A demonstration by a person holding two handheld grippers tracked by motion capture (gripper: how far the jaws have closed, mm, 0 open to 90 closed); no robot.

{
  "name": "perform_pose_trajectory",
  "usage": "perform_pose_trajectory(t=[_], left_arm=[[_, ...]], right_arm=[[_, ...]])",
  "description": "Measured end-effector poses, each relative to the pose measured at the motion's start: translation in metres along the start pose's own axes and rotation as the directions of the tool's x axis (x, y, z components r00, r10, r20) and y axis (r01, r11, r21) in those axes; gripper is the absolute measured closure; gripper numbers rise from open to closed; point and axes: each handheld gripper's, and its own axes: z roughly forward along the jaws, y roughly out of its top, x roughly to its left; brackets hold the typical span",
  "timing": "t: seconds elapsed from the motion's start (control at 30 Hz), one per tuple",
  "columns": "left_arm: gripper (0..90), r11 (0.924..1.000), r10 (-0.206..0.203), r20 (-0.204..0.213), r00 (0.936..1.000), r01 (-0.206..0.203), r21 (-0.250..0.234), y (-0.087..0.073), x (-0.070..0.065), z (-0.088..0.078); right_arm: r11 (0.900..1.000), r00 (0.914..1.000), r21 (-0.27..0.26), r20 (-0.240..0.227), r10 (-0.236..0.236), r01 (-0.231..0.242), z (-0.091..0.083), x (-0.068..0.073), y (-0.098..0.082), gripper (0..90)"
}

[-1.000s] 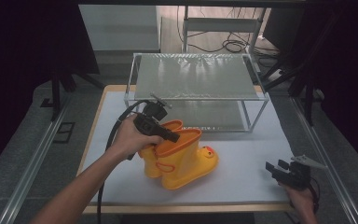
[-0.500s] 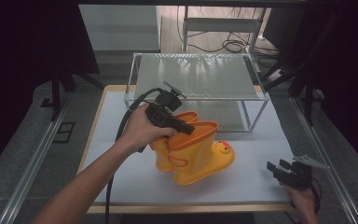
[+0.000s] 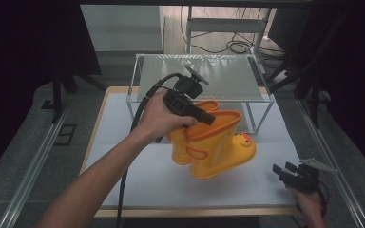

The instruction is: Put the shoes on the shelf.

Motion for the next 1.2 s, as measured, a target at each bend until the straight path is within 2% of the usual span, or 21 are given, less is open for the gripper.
perform_pose_trajectory(t=[0.33, 0.47, 0.63, 0.67, 0.7, 0.77, 0.97, 1.07, 1.2], left_arm=[[82.3, 0.9994, -0.003, 0.016, 0.9999, 0.003, -0.033, 0.023, -0.001, -0.006], [82.3, 0.9987, -0.016, 0.013, 0.9998, 0.017, -0.048, 0.041, 0.001, -0.015], [82.3, 0.9967, -0.029, 0.004, 0.9996, 0.030, -0.075, 0.062, 0.005, -0.026], [82.4, 0.9967, -0.029, 0.004, 0.9996, 0.030, -0.075, 0.062, 0.005, -0.026], [82.4, 0.9957, -0.038, -0.002, 0.9993, 0.037, -0.085, 0.070, 0.008, -0.028], [82.4, 0.9954, -0.042, -0.005, 0.9991, 0.041, -0.087, 0.073, 0.009, -0.028], [82.3, 0.9904, -0.081, -0.028, 0.9963, 0.077, -0.114, 0.100, 0.029, -0.041], [82.4, 0.9851, -0.115, -0.058, 0.9917, 0.106, -0.135, 0.114, 0.039, -0.047], [82.4, 0.9783, -0.151, -0.102, 0.9833, 0.133, -0.159, 0.125, 0.054, -0.046]], right_arm=[[1.000, 1.0000, -0.010, -0.004, 0.005, -0.005, -0.001, 0.000, 0.001, 37.8], [1.000, 1.0000, -0.006, -0.004, -0.001, 0.001, -0.001, 0.000, 0.001, 37.8], [1.000, 0.9998, -0.006, 0.008, 0.020, -0.020, -0.001, -0.001, 0.001, 37.6], [1.000, 0.9997, -0.008, 0.009, 0.021, -0.021, -0.001, -0.001, 0.001, 37.6], [1.000, 0.9997, -0.008, 0.009, 0.022, -0.022, -0.001, -0.001, 0.001, 37.6], [1.000, 0.9997, -0.007, 0.007, 0.021, -0.021, -0.001, -0.001, 0.001, 37.6], [0.999, 0.9991, -0.016, 0.018, 0.038, -0.038, -0.002, -0.002, 0.002, 37.4], [0.998, 0.9979, -0.023, 0.021, 0.061, -0.060, -0.003, -0.002, 0.005, 37.1], [0.998, 0.9980, -0.027, 0.020, 0.060, -0.060, -0.003, -0.002, 0.005, 37.1]])
